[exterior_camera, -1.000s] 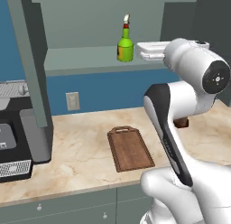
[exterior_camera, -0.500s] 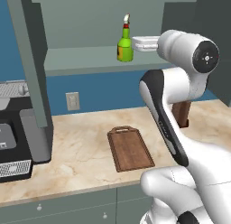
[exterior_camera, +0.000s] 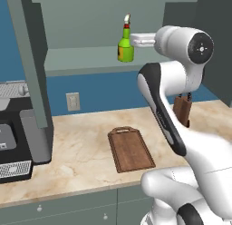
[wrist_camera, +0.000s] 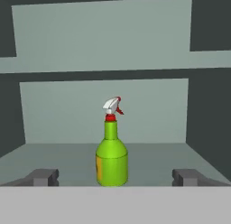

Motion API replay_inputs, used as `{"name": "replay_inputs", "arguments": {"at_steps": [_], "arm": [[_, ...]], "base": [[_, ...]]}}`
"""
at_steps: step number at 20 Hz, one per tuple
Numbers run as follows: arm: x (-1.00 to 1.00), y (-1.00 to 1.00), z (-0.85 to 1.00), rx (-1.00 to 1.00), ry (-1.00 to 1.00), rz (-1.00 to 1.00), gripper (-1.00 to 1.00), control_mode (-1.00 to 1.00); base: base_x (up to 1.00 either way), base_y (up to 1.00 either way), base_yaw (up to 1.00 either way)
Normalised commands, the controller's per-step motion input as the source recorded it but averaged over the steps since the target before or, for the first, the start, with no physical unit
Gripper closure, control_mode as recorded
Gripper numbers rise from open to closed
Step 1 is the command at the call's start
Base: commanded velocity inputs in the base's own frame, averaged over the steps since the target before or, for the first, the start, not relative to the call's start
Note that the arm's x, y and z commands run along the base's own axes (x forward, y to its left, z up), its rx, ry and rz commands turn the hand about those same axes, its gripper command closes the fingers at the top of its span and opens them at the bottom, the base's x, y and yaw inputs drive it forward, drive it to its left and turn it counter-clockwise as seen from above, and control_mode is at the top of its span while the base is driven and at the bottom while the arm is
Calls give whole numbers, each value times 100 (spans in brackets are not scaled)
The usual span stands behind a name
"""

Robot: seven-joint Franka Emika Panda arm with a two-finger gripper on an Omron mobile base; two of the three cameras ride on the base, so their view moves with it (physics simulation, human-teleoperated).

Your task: Grab the spray bottle from the cabinet, then place it next to the cutting board for sanitizing. Then grab the dish brush from the countertop next to the sink and place it next to the cutting board.

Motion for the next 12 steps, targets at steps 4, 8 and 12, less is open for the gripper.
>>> {"name": "replay_inputs", "arguments": {"at_steps": [4, 8, 12], "arm": [[16, 0, -16, 0, 0, 0, -100, -100], [46, 0, -15, 0, 0, 0, -100, -100], [51, 0, -4, 0, 0, 0, -100, -100]], "base": [[0, 0, 0], [0, 0, 0], [0, 0, 0]]}}
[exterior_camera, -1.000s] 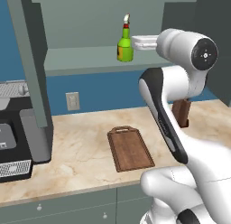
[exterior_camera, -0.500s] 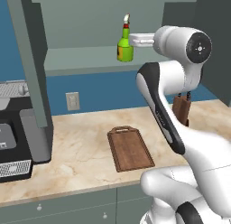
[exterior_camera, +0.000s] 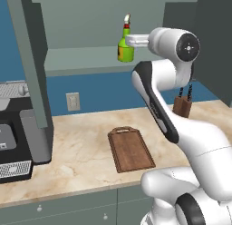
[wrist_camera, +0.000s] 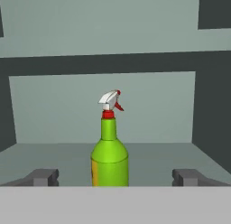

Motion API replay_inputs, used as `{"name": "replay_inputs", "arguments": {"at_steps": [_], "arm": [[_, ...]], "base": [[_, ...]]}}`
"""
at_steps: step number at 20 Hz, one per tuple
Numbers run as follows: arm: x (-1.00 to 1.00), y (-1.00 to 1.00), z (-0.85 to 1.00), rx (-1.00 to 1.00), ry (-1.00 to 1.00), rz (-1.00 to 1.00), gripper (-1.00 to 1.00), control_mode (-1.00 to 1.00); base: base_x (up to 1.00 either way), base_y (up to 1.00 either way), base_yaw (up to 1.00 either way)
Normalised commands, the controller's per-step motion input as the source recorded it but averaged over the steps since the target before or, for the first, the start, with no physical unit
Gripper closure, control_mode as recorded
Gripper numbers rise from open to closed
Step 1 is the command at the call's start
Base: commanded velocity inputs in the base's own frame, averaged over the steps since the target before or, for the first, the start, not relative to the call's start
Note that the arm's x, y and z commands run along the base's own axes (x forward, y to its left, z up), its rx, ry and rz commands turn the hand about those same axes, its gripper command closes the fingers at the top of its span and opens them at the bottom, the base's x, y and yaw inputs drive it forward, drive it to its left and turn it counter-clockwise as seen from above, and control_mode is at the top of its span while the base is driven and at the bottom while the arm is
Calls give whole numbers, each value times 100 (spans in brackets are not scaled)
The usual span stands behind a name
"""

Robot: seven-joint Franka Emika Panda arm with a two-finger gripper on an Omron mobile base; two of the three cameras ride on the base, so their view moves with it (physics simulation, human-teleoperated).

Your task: Grab the spray bottle from the cabinet, then place it next to the cutting board for sanitizing. Then grab the dish brush from the countertop next to the sink and place it next to the cutting board.

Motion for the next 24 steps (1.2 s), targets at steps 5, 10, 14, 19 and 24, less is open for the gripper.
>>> {"name": "replay_inputs", "arguments": {"at_steps": [5, 10, 14, 19, 24], "arm": [[47, 0, -4, 0, 0, 0, -100, -100], [32, 0, -1, 0, 0, 0, -100, -100], [24, 0, 0, 0, 0, 0, -100, -100], [20, 0, 0, 0, 0, 1, -100, -100], [36, 1, 0, 0, 0, 1, -100, -100]], "base": [[0, 0, 0], [0, 0, 0], [0, 0, 0], [0, 0, 0], [0, 0, 0]]}}
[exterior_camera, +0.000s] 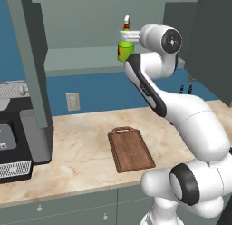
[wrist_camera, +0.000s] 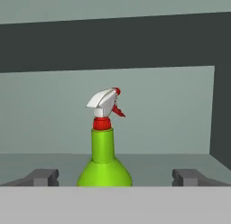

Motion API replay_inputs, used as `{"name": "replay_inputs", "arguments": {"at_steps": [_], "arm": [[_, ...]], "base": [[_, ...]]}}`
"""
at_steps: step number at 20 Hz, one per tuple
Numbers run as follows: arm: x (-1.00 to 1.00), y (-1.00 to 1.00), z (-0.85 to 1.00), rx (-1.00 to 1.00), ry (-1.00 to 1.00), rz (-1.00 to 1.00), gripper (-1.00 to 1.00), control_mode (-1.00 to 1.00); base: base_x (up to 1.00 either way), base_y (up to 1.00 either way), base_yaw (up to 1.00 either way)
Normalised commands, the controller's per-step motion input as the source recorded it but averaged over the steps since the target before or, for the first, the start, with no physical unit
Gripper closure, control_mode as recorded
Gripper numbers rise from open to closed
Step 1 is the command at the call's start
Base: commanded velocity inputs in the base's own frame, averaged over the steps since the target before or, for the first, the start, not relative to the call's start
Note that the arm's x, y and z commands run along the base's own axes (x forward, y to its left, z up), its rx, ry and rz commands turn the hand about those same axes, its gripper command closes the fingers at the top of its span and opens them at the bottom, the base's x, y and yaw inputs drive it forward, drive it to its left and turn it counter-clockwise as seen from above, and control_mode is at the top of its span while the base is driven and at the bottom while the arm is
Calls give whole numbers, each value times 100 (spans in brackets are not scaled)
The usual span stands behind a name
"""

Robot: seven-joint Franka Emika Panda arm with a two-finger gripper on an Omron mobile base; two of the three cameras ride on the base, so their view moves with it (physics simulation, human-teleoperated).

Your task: Grab the spray bottle from the cabinet, then place it next to the cutting board for sanitizing. Then grab the dish brush from the countertop next to the sink and place it next to the cutting board.

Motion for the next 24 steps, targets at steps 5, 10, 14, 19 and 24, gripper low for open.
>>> {"name": "replay_inputs", "arguments": {"at_steps": [5, 10, 14, 19, 24], "arm": [[41, 1, 0, 0, 0, 0, -100, -100], [42, 11, 0, 0, 0, 0, -100, -100], [38, 8, 0, 0, 0, 0, -100, -100], [26, 9, -2, 0, 0, 0, -100, -100], [24, 13, -4, 0, 2, 0, -100, -100]], "base": [[0, 0, 0], [0, 0, 0], [0, 0, 0], [0, 0, 0], [0, 0, 0]]}}
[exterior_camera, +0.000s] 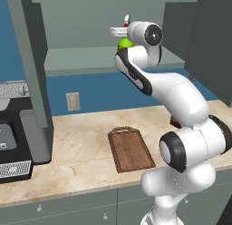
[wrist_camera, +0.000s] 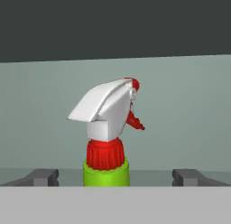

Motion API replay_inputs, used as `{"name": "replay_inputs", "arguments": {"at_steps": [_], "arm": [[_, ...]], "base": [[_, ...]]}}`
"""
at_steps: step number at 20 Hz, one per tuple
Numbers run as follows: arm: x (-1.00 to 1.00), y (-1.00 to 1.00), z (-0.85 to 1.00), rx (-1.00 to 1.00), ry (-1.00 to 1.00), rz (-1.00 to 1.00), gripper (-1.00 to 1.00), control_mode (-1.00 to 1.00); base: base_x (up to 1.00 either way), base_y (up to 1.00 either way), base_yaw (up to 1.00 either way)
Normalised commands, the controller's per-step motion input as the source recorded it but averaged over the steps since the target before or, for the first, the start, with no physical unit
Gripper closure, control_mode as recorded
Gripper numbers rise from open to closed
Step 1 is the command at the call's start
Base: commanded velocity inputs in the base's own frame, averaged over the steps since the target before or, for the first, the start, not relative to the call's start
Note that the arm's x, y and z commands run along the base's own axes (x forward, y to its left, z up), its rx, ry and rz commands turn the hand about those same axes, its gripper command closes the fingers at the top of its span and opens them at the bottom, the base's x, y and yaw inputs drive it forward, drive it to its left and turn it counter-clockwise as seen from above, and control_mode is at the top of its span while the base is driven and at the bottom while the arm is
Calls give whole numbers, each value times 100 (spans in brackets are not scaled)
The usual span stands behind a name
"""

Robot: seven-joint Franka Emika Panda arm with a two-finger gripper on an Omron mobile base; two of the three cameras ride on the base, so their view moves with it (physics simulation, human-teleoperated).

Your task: Grab the spray bottle from the cabinet, then place it next to the cutting board for sanitizing. Then grab the dish brush from the countertop next to the sink and place it next to the cutting board.

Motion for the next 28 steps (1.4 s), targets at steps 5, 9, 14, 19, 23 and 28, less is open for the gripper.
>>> {"name": "replay_inputs", "arguments": {"at_steps": [5, 9, 14, 19, 23, 28], "arm": [[27, 4, -1, 0, 3, 0, 100, -100], [12, 3, 0, 0, 4, 0, 100, -100], [-3, 1, 0, 0, 4, 0, 100, -100], [-75, 5, -9, 0, 0, 0, 100, -100], [-100, 5, -15, 0, 0, 0, 100, -100], [-97, 6, 0, 0, -2, 0, 100, -100]], "base": [[0, 0, 0], [0, 0, 0], [0, 0, 0], [0, 0, 0], [0, 0, 0], [0, 0, 0]]}}
